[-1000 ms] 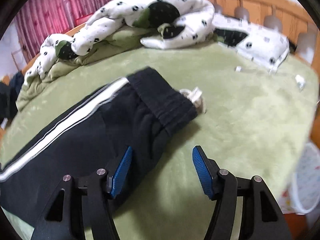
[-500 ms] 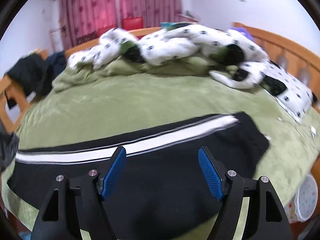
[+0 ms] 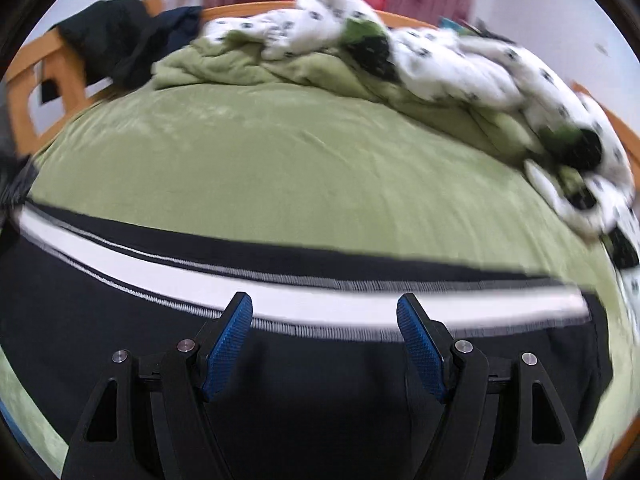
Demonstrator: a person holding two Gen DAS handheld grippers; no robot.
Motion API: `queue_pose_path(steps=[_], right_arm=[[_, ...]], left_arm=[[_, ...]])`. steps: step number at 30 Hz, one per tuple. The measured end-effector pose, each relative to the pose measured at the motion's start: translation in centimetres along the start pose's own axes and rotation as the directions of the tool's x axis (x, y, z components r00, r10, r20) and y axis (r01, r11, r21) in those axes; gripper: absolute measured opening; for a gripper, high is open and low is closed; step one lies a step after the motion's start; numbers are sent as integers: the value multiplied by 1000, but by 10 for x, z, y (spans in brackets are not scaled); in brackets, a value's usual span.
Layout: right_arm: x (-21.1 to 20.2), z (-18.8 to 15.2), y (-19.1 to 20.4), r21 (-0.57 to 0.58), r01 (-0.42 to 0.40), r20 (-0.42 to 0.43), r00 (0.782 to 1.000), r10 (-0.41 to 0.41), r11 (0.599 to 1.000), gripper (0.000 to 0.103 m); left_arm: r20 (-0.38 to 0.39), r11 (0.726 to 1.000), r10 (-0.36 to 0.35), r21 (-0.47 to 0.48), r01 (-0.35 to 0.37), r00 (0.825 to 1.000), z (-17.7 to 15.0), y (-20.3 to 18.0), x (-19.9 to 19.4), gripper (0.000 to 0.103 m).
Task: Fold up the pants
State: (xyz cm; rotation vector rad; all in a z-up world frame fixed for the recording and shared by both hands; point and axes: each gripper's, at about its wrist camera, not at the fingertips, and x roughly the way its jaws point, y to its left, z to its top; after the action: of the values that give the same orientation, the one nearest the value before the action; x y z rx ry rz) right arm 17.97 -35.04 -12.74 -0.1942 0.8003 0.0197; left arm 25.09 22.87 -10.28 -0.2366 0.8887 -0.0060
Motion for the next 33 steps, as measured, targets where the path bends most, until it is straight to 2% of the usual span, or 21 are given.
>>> queue_pose_path(steps=[2, 4, 6, 11, 12, 14, 15, 17, 18, 20, 21, 24, 27, 28, 29, 30, 31, 33], right_arm=[[16, 7, 1, -68, -12, 14, 1000, 13, 998, 74], [32, 13, -2, -90, -47, 13, 999, 48, 995, 74], [50, 19, -5, -127, -93, -2, 996, 93, 988, 74], [98, 17, -8, -199, -173, -154, 978, 144, 965, 70], [100, 13, -10, -189, -220, -166, 968, 190, 957, 61], [96, 10, -10, -194, -301, -170, 948, 271, 934, 23], [93, 9, -9, -219, -286, -168, 953, 253, 933, 8], [83, 10, -2, -286, -241, -129, 969, 213, 927, 4], [77, 13, -3, -275, -223, -87, 975, 206, 935, 3], [67, 21, -10, -216, -215, -1, 976, 220, 952, 3], [68, 23, -12, -214, -208, 11, 977, 215, 955, 3], [98, 13, 0, -203, -171, -55, 985, 163, 964, 3], [97, 15, 4, -168, -115, -26, 993, 112, 979, 8], [92, 21, -1, -153, -113, -41, 993, 107, 982, 17], [86, 25, -6, -140, -98, -35, 995, 94, 985, 22], [74, 28, -16, -111, -61, 3, 998, 62, 992, 36], [62, 28, -27, -84, -11, 45, 999, 15, 996, 51], [55, 26, -47, -58, 54, 42, 998, -51, 997, 56]], left_arm=[[-25, 1000, 13, -19, -13, 1000, -7, 7, 13, 17], [-39, 999, 32, 9, -31, 999, -18, 7, 25, 17], [-18, 999, 30, 15, -29, 999, -24, 6, 23, 17], [-19, 1000, -6, -8, 6, 1000, -22, 12, 18, 17], [-16, 1000, -6, -7, 6, 1000, -23, 12, 17, 17], [-5, 1000, 5, 12, -5, 1000, -23, 11, 17, 17], [-1, 1000, 14, 22, -14, 1000, -23, 8, 16, 17], [6, 998, 42, 39, -42, 999, -25, 3, 13, 17], [22, 998, 43, 41, -43, 999, -26, 2, 9, 17], [57, 999, 28, 20, -29, 998, -26, 2, 1, 17], [44, 999, 36, 1, -36, 998, -26, 3, 4, 17], [-17, 991, 132, 27, -131, 991, -27, -4, 26, 19], [4, 973, 204, 107, -203, 979, -26, -21, 19, 24], [8, 969, 214, 122, -214, 977, -25, -23, 14, 28], [16, 963, 235, 133, -235, 972, -26, -26, 8, 37], [36, 958, 249, 140, -252, 968, -28, -27, -1, 48], [60, 955, 252, 143, -259, 966, -30, -29, -11, 52], [104, 960, 230, 139, -244, 967, -39, -34, -30, 56]])
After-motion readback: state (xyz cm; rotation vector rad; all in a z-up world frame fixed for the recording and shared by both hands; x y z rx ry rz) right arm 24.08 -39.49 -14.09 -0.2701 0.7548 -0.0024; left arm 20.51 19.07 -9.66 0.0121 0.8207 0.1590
